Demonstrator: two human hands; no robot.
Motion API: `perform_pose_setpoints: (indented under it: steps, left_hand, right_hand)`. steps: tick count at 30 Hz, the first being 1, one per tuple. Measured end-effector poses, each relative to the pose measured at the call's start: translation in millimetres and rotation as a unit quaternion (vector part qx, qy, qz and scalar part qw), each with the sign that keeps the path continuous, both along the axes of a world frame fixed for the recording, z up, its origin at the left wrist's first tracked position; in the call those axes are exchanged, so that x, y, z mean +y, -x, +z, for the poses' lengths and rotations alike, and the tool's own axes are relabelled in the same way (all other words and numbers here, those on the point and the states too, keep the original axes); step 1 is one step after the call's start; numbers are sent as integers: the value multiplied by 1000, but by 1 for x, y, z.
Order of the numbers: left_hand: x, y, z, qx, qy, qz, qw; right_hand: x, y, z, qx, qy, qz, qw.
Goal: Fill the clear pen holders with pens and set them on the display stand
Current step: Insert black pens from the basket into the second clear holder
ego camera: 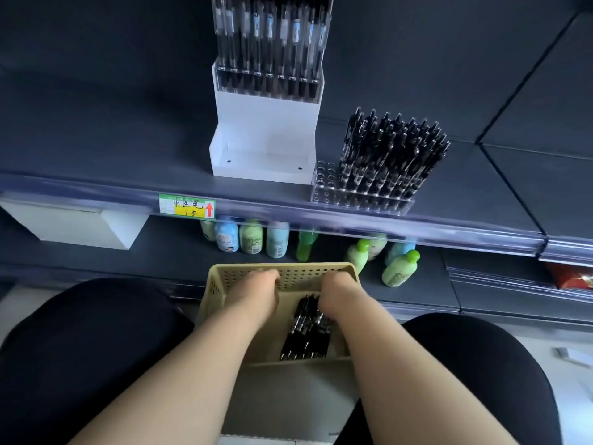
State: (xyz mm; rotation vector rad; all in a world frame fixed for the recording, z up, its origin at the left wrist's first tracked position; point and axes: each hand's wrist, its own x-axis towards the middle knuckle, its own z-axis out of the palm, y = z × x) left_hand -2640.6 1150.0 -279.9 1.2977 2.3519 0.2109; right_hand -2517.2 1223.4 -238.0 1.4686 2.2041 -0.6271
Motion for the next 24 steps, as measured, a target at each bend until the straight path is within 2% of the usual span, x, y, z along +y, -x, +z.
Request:
perform_pose_setpoints:
  steps: [4,8,12,17,24]
  left_hand:
    - [7,-7,-41,-96,32,47,994]
    - [21,-16,-69,-182,7,85,980]
    - [37,-25,-85,-255,-10,130,958]
    - [47,-30,-107,-302,26,193,933]
    - [48,-37,-107,-360,11,221,906]
  right_hand:
    - [-8,4,-42,2,33,-73,997]
    - [-8,10,-78,-8,51,-145,988]
    - [-1,10,-97,46,33,-243,968]
    - [8,16,-119,86,17,-307,948]
    - [14,18,-122,104,35,-364,925]
